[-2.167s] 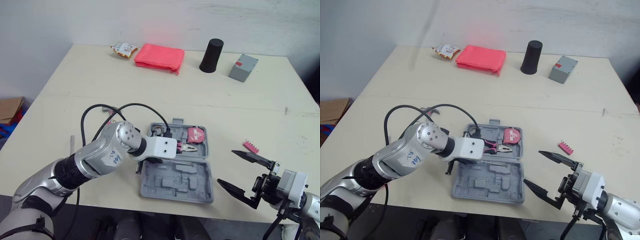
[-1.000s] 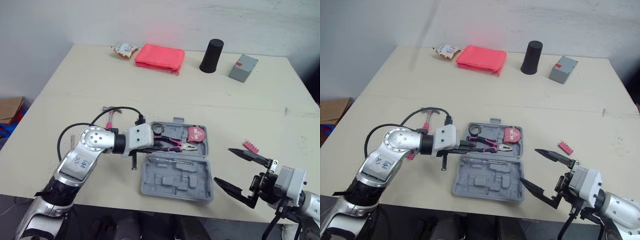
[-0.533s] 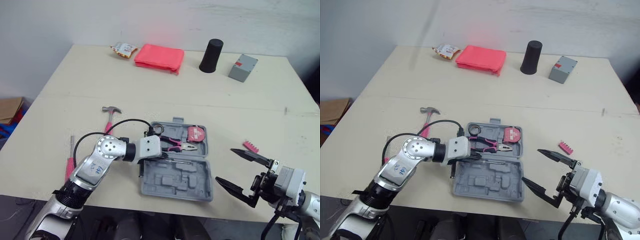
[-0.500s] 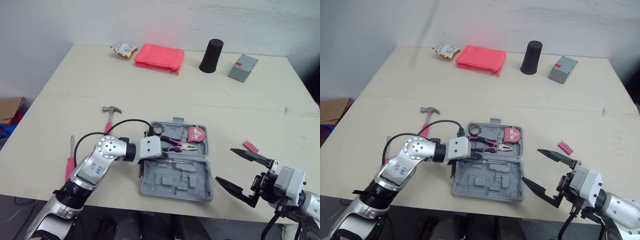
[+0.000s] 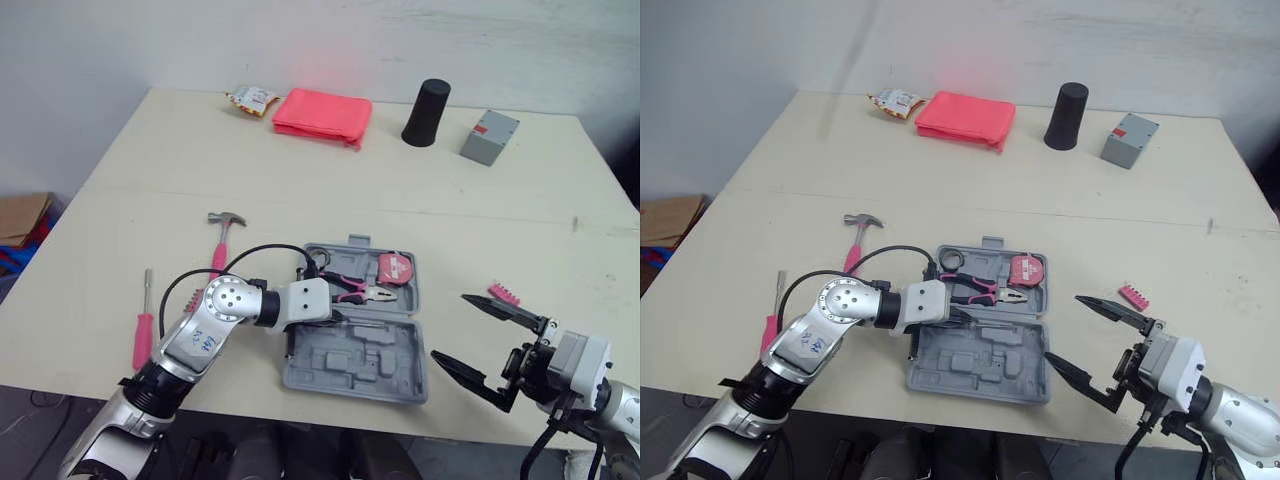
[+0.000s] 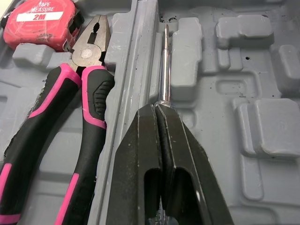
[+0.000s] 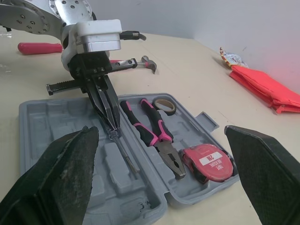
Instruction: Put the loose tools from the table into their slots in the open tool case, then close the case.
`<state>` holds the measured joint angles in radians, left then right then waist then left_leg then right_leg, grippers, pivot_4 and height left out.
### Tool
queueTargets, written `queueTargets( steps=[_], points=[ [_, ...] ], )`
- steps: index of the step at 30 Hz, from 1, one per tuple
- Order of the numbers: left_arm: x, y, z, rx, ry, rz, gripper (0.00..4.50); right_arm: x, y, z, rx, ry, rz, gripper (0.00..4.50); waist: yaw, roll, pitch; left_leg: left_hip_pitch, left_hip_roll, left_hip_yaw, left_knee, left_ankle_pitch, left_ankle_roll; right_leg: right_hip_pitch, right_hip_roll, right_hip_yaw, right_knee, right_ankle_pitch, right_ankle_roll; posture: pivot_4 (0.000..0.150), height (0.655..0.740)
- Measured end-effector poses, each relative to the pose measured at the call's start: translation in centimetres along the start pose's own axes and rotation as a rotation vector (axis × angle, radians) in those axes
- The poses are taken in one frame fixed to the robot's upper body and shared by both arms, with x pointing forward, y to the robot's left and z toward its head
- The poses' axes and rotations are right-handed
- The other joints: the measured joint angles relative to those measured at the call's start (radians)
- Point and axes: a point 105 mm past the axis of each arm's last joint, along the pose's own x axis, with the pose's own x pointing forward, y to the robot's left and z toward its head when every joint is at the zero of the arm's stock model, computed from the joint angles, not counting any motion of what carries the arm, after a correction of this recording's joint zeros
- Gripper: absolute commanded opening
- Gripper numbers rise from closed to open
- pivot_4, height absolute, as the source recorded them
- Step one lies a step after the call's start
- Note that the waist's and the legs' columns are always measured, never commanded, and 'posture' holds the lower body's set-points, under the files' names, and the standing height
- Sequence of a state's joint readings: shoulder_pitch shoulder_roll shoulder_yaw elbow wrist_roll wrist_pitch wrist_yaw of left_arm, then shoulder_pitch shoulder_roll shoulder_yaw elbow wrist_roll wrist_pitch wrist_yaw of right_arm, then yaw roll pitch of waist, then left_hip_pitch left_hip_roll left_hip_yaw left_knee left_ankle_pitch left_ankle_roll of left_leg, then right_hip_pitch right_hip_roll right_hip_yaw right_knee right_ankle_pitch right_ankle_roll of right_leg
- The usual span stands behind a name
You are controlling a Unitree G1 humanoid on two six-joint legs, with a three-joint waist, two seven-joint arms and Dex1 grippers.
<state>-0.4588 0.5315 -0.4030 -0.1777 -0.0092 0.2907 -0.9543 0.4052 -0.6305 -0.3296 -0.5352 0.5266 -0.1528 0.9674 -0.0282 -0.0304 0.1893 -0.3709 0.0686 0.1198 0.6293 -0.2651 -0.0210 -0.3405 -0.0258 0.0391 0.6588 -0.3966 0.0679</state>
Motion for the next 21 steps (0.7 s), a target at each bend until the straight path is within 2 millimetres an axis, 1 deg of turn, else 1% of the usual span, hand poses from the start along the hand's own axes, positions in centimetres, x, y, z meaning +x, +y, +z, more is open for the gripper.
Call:
queueTargets(
  steps=[7, 11, 14, 16, 18, 19, 21],
  points=[
    [0.3, -0.1, -0.1, 0.035, -0.012, -0.008, 0.04, 0.1, -0.1, 0.1, -0.006, -0.004, 0.0, 4.5, 0.002, 0.0, 0.0, 0.001, 0.0, 0.0, 0.0, 0.0, 0.001, 0.001, 0.0, 0.0, 0.0, 0.0, 0.0, 0.15, 0.74],
    [0.9, -0.4, -0.3, 0.157, 0.069, -0.049, 0.04, 0.0, -0.4, -0.4, -0.004, 0.009, -0.013, 4.5, 0.002, -0.001, -0.005, 0.002, -0.001, 0.0, 0.0, -0.001, 0.003, 0.003, -0.001, 0.0, -0.002, 0.0, 0.0, 0.15, 0.74],
    [1.3, -0.5, -0.5, 0.179, 0.104, -0.059, 0.04, 0.0, -0.5, -0.5, -0.006, 0.007, -0.019, 4.5, 0.002, 0.002, -0.011, 0.004, -0.001, 0.0, 0.0, -0.005, 0.008, 0.007, -0.002, 0.0, -0.003, 0.001, 0.001, 0.15, 0.74],
    [1.5, -0.5, -0.6, 0.181, 0.133, -0.066, 0.04, 0.0, -0.5, -0.4, -0.012, 0.005, -0.019, 4.5, 0.002, 0.003, -0.014, 0.008, -0.001, -0.001, -0.001, -0.007, 0.009, 0.016, -0.002, 0.0, -0.006, 0.001, 0.001, 0.15, 0.74],
    [1.5, -0.6, -0.9, 0.162, 0.155, -0.07, 0.04, 0.1, -0.5, -0.4, -0.019, 0.001, -0.02, 4.5, 0.0, 0.002, -0.021, 0.016, 0.0, 0.0, -0.004, -0.01, 0.008, 0.026, -0.002, 0.0, -0.01, 0.0, 0.0, 0.15, 0.74],
    [1.5, -0.7, -1.1, 0.151, 0.159, -0.071, 0.04, 0.1, -0.5, -0.4, -0.021, 0.002, -0.02, 4.5, 0.0, 0.002, -0.023, 0.021, 0.0, -0.001, -0.006, -0.012, 0.004, 0.032, -0.002, -0.001, -0.014, 0.0, -0.001, 0.15, 0.74],
    [1.6, -0.8, -1.2, 0.135, 0.16, -0.069, 0.04, 0.1, -0.5, -0.4, -0.024, 0.005, -0.022, 4.5, -0.001, 0.004, -0.03, 0.022, 0.001, -0.001, -0.009, -0.013, 0.004, 0.034, -0.003, -0.001, -0.019, -0.001, -0.006, 0.15, 0.74]
  ],
)
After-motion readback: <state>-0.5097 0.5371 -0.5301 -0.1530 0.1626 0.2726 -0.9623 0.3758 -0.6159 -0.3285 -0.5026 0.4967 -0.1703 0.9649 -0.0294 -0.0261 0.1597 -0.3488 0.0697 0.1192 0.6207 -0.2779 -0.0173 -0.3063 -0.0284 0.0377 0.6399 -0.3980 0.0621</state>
